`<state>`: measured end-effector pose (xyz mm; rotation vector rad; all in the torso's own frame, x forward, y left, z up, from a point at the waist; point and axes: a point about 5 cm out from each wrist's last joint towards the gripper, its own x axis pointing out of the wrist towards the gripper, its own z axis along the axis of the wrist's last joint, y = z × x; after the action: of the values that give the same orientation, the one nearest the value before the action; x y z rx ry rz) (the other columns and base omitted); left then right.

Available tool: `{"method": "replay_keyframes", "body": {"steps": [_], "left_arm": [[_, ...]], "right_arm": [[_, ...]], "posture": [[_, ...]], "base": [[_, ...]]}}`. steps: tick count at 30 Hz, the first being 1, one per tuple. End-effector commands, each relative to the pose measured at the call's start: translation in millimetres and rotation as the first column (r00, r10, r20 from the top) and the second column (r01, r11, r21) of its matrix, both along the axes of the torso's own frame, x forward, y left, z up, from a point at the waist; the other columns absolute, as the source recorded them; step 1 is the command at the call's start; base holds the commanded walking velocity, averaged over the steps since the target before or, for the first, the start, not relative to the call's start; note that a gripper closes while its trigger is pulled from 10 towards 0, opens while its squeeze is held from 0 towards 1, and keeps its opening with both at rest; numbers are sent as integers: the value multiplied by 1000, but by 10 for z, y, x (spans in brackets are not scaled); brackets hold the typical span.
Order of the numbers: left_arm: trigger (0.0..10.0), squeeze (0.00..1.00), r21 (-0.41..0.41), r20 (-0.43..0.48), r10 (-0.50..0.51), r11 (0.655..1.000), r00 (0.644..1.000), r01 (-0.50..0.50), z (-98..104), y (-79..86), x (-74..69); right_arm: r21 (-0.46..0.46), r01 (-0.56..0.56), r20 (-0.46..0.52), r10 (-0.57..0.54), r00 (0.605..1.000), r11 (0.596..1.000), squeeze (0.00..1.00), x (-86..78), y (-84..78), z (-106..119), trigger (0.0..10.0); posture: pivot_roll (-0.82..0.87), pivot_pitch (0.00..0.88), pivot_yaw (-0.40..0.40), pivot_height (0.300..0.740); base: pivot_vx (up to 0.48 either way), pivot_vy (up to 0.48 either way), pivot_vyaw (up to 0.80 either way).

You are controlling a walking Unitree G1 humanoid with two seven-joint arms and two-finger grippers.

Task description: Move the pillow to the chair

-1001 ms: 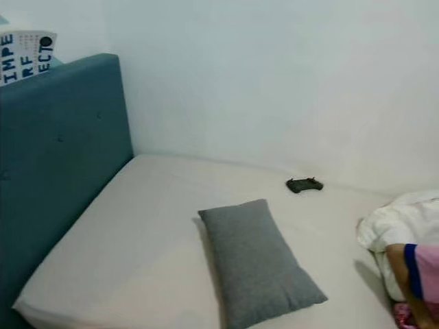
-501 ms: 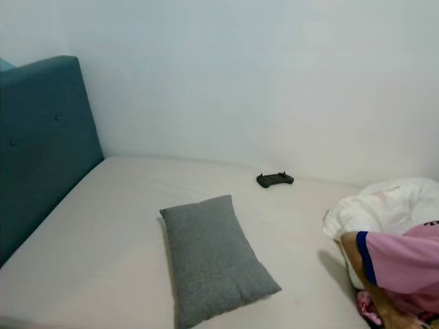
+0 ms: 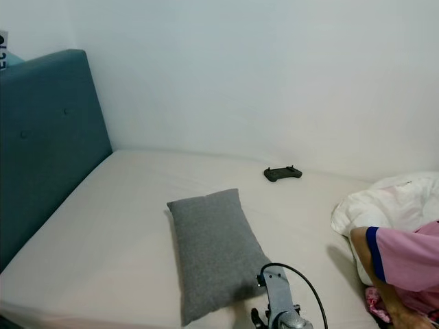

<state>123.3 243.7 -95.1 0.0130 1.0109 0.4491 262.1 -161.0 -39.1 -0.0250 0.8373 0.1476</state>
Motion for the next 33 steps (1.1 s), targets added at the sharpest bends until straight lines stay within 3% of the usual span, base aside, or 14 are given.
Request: {"method": "replay_keyframes", "body": {"steps": [1,11,28,33], "left_arm": [[10000,0,23,42,19,1000,999,-20,46,46,80],[10000,0,48,90,3,999,996,-7,113,86,219],[10000,0,34,135,-4,999,991,-1,142,77,283],[10000,0,27,176,33,999,984,-39,178,112,330]], "right_arm": [[75,26,-4,-26,1000,997,0,8,65,5,10000],[229,97,-18,-96,995,969,0,-2,137,3,10000],[298,165,-4,-171,985,940,0,8,72,18,10000],[326,156,5,-167,986,932,0,33,91,41,10000]], "posture": [[89,40,-108,680],[83,40,-104,640],[73,44,-103,616],[70,60,-96,611]], "base": [[0,0,0],[0,0,0],[0,0,0],[0,0,0]]}}
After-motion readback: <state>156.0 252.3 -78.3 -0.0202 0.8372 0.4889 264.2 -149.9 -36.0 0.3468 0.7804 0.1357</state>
